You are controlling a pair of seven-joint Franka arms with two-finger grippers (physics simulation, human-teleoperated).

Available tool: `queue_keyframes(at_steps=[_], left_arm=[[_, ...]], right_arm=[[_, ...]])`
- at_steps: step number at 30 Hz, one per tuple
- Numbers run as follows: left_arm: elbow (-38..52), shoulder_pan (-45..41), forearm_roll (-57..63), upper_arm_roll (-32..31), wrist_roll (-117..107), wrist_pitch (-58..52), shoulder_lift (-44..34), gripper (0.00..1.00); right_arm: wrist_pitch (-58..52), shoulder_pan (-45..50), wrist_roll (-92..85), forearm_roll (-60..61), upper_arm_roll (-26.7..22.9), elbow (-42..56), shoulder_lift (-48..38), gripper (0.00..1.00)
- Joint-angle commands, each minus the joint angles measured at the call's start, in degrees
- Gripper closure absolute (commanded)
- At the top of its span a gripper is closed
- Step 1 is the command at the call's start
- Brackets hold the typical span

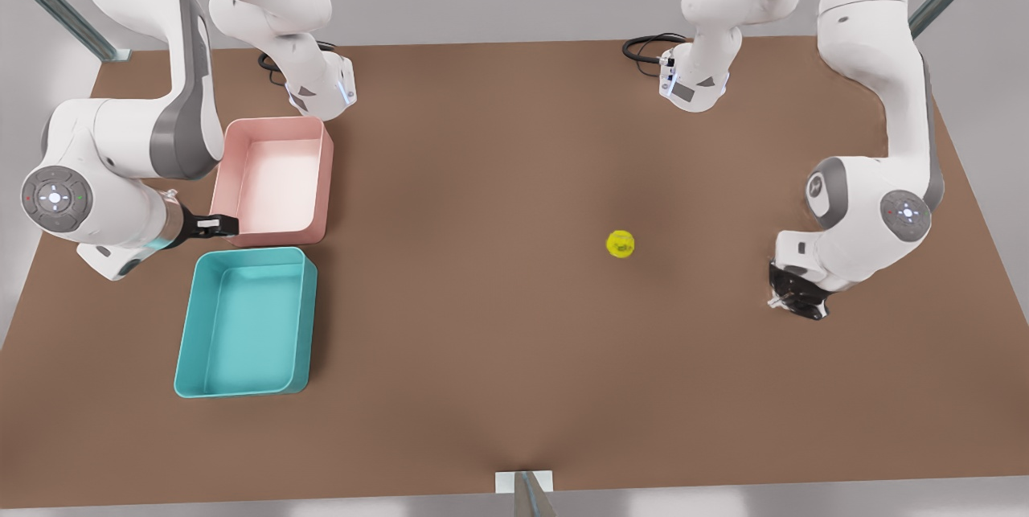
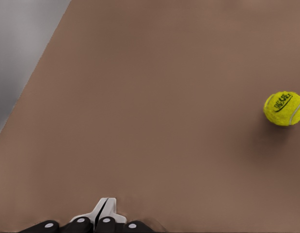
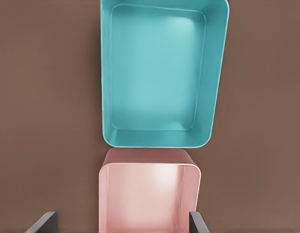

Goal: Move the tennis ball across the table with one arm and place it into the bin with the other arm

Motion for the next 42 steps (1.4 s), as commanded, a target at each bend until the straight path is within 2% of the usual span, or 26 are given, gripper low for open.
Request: queue_keyframes(at_steps=[1,2,3,4,6,8,11,13,17,18,19,20,23,27,29,30,31,38,42], left_arm=[[8.9,1.7,-0.5,-1.8,-79.3,-32.6,-0.3,0.72],[10.7,-2.0,6.5,-3.4,-77.8,-37.8,-1.7,0.72],[13.4,-4.3,7.3,-3.4,-74.0,-42.5,-3.1,0.69],[15.0,-5.0,7.1,-3.2,-66.9,-45.8,-5.4,0.50],[21.5,-5.0,7.3,-2.3,-59.1,-51.8,-6.2,0.00],[21.5,-5.1,5.0,-2.0,-71.8,-51.1,-6.9,0.00],[21.9,-3.7,4.4,-2.0,-71.1,-50.9,-5.1,0.00],[21.5,2.6,1.1,-2.0,-64.6,-51.7,-5.1,0.00],[19.2,2.7,-0.3,-2.4,-65.0,-51.2,-4.6,0.00],[19.2,2.6,-0.1,-2.4,-65.1,-50.4,-4.7,0.00],[19.2,2.8,-0.1,-2.4,-65.0,-50.0,-4.6,0.00],[19.2,2.9,0.0,-2.5,-65.0,-50.1,-4.6,0.00],[19.2,2.9,0.0,-2.4,-65.0,-50.5,-4.7,0.00],[17.5,2.2,0.9,-2.7,-65.0,-48.1,-4.8,0.00],[17.4,2.2,1.3,-2.9,-65.1,-48.0,-4.6,0.00],[14.4,2.1,1.4,-3.2,-65.1,-46.0,-4.8,0.00],[7.7,2.4,1.5,-5.9,-67.2,-38.3,-6.1,0.00],[7.8,2.4,1.5,-5.9,-68.3,-37.8,-6.0,0.00],[7.8,2.4,1.5,-5.9,-68.4,-37.8,-6.0,0.00]], right_arm=[[0.0,0.0,-0.6,0.1,0.0,0.0,-0.1,0.00],[0.0,0.0,-0.6,0.1,0.0,0.0,-0.1,0.00],[0.0,0.0,-0.5,0.1,0.0,0.0,-0.1,0.00],[0.0,0.0,-0.5,0.1,0.0,-0.1,-0.1,0.00],[0.0,0.0,-0.5,0.1,0.0,0.0,0.0,0.00],[0.0,0.0,-0.5,0.1,0.0,-0.1,0.0,0.00],[0.0,0.0,-0.6,0.2,0.0,-0.1,0.0,0.00],[0.0,0.4,-0.3,0.3,0.0,0.1,0.4,0.00],[0.9,1.0,-0.2,1.0,0.3,0.6,1.4,0.00],[1.8,6.1,0.8,0.7,0.6,2.3,4.5,0.00],[5.4,7.9,2.7,5.8,0.8,2.5,6.3,0.00],[7.7,11.9,12.2,9.4,0.8,3.1,7.1,0.00],[14.5,22.0,33.8,10.5,0.8,4.8,11.3,0.00],[27.2,29.1,55.0,13.7,0.9,4.9,17.4,0.00],[35.7,31.6,60.8,15.4,0.9,4.2,21.7,0.00],[38.8,33.2,63.9,15.3,0.9,4.0,23.6,0.00],[40.9,34.2,66.4,15.4,0.9,4.0,24.7,0.00],[52.4,40.6,79.0,15.4,0.9,-2.0,26.9,0.00],[53.5,43.6,79.2,14.9,0.9,-8.1,23.9,0.00]])
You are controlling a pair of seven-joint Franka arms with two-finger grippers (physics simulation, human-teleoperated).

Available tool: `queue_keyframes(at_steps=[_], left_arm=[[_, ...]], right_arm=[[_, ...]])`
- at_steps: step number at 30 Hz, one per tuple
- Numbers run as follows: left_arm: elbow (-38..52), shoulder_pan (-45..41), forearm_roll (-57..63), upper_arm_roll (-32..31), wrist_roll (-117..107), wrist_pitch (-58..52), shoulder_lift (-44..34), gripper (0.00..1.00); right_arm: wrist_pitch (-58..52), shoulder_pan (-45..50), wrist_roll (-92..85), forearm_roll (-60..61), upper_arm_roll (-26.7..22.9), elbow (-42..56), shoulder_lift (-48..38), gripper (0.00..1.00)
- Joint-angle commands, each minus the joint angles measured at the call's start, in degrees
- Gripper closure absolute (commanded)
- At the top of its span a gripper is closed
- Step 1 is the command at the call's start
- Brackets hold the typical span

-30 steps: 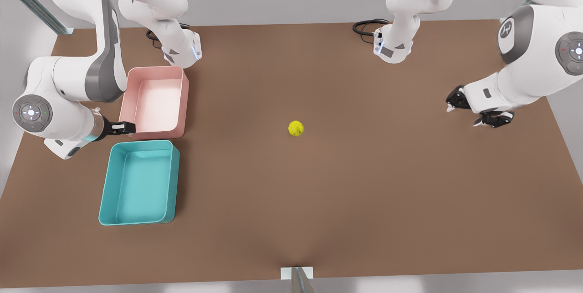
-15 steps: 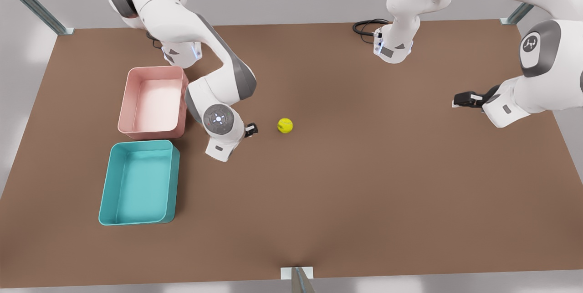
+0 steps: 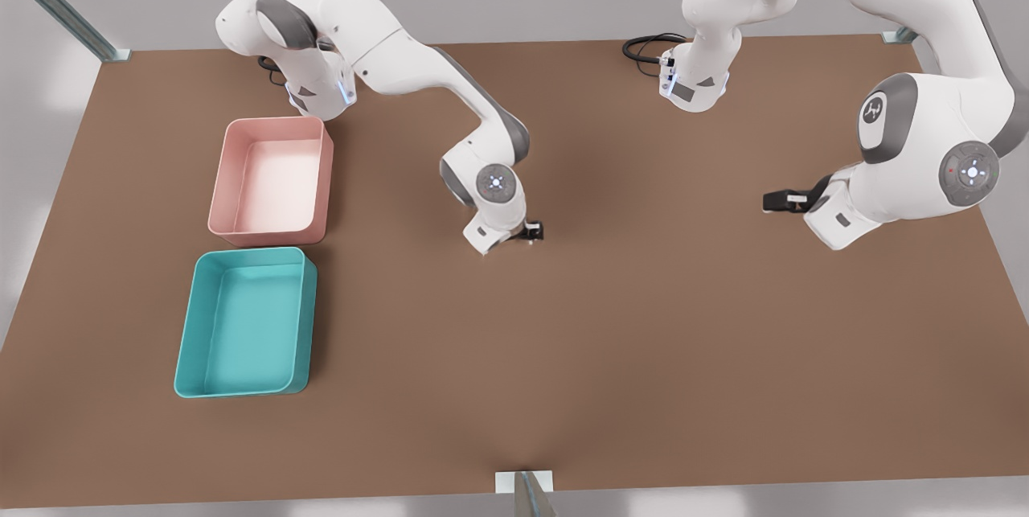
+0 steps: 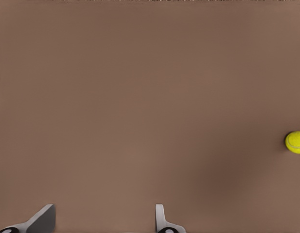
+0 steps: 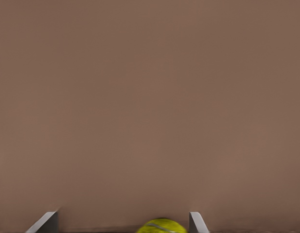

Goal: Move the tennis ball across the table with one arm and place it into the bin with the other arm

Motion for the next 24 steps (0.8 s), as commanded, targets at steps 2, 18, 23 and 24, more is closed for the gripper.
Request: queue_keyframes(at_steps=[2,18,23,24], left_arm=[[0.0,0.0,0.0,0.0,-7.7,1.3,-0.1,0.00],[0.1,-0.2,-0.1,0.0,-8.2,0.4,-0.1,0.00],[0.2,0.0,-0.1,-0.4,-8.2,-0.2,-0.2,0.00],[0.2,0.0,-0.1,-0.4,-8.2,-0.3,-0.2,0.00]], right_arm=[[5.7,1.5,31.0,-0.3,0.0,-2.9,-1.8,0.00],[7.6,3.7,21.0,-1.7,0.0,-13.7,-5.8,0.00],[8.5,3.7,21.0,-1.7,0.0,-13.6,-3.9,0.00],[8.8,3.7,21.0,-1.7,0.0,-13.6,-3.7,0.00]])
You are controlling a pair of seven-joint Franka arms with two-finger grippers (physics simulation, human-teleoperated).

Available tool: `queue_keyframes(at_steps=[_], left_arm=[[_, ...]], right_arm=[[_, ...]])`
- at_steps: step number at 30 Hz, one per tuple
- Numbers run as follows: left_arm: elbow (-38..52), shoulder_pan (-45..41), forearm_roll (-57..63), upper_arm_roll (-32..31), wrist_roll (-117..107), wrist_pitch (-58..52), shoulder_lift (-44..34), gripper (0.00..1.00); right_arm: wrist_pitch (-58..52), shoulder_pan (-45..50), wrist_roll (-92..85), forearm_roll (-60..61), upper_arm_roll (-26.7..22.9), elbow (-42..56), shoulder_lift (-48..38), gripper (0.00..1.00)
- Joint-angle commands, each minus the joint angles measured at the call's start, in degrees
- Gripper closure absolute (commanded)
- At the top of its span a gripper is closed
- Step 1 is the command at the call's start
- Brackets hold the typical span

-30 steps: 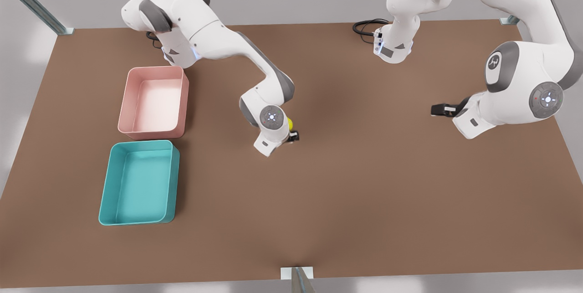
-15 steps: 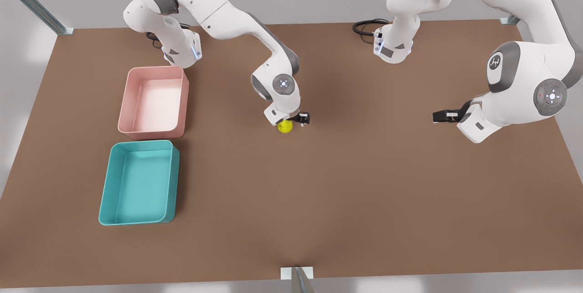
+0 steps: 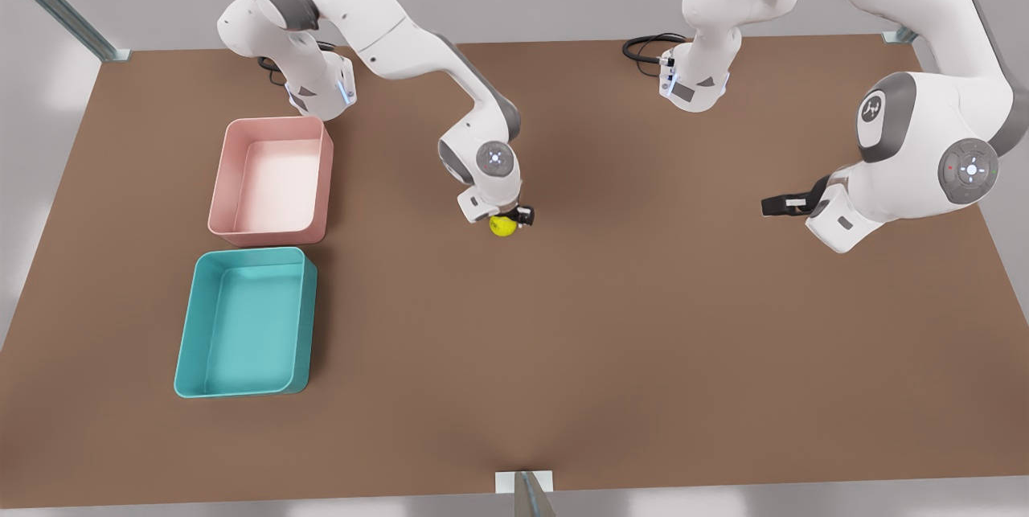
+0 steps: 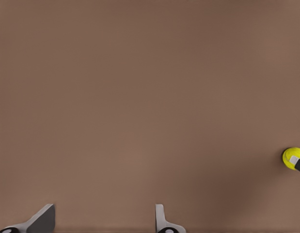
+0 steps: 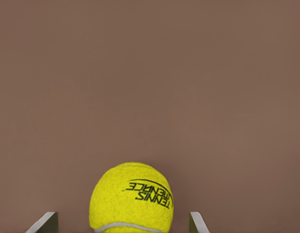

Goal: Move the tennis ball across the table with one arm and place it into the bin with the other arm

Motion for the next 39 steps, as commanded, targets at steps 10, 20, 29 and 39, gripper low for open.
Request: queue_keyframes(at_steps=[10,20,29,39], left_arm=[[0.1,0.0,-0.1,-0.1,-2.2,-1.1,-0.2,0.00],[0.3,0.2,-0.1,-1.5,-4.9,-1.6,-0.1,0.00],[0.3,0.1,-0.1,-1.5,-4.9,-1.4,0.0,0.00],[0.4,0.4,-0.1,-1.5,-4.8,-1.4,0.0,0.00]], right_arm=[[2.3,0.5,3.4,-0.1,0.1,0.6,3.6,0.00],[2.9,0.5,3.3,-0.1,0.7,0.6,4.5,0.00],[2.9,-0.2,2.5,0.3,0.7,0.8,4.4,0.32],[2.1,-3.4,0.8,0.7,0.6,1.0,-0.8,0.37]])
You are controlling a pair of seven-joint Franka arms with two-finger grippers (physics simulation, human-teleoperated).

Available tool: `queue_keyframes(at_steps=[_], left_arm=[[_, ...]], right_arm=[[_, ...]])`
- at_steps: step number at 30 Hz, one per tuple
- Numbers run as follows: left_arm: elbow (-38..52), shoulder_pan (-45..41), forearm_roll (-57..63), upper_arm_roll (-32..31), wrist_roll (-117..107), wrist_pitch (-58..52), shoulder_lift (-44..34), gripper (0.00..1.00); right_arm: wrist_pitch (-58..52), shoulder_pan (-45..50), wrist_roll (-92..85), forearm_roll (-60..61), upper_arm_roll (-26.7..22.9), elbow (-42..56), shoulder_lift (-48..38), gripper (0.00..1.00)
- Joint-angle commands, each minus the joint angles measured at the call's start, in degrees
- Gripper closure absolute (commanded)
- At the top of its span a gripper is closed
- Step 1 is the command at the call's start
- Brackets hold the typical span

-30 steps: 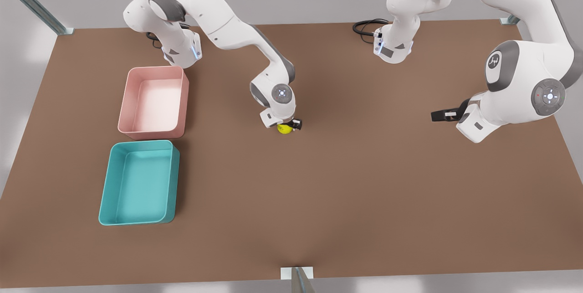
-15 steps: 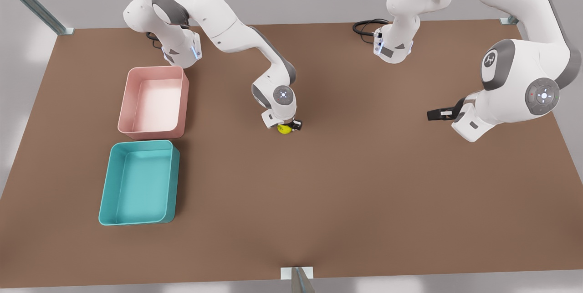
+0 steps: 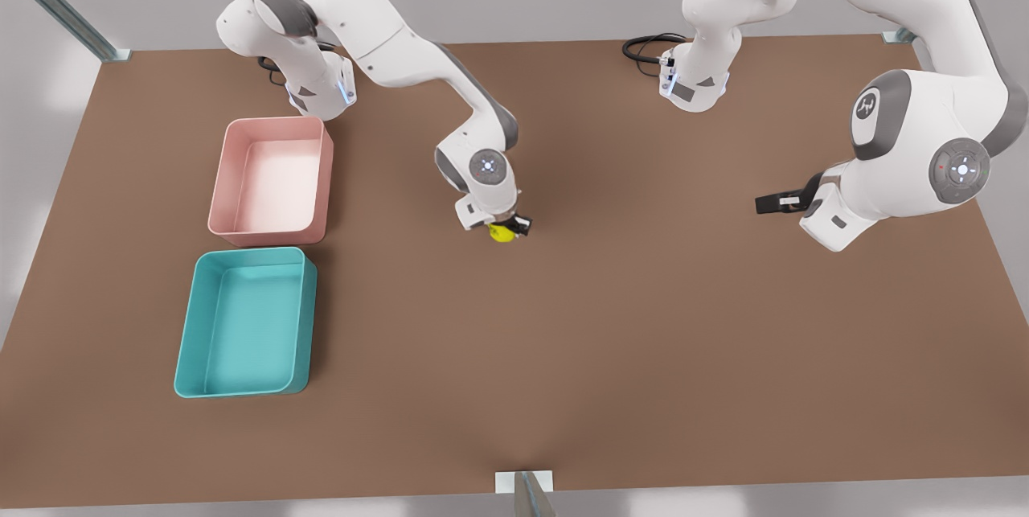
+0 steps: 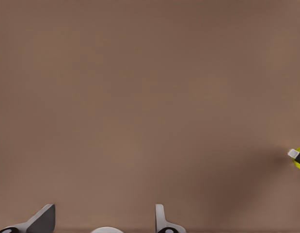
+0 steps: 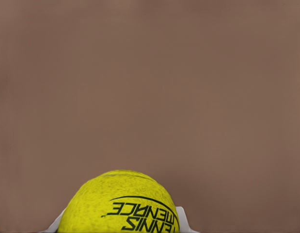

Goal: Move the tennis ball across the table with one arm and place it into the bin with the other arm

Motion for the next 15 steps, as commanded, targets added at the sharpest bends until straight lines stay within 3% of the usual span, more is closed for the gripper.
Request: queue_keyframes(at_steps=[1,8,15], left_arm=[[0.0,0.0,0.0,0.0,-0.9,0.1,0.0,0.00],[0.7,0.1,-0.2,0.0,-0.6,0.1,0.3,0.00],[0.8,0.0,-0.1,0.0,-0.9,0.1,0.3,0.00]], right_arm=[[-2.8,-2.3,-4.4,-0.3,-0.1,0.0,-2.0,0.37],[-18.1,-23.1,-33.6,-3.0,-0.7,0.8,-9.8,0.37],[-24.0,-42.9,-60.4,-10.4,-0.8,2.5,-9.1,0.37]])
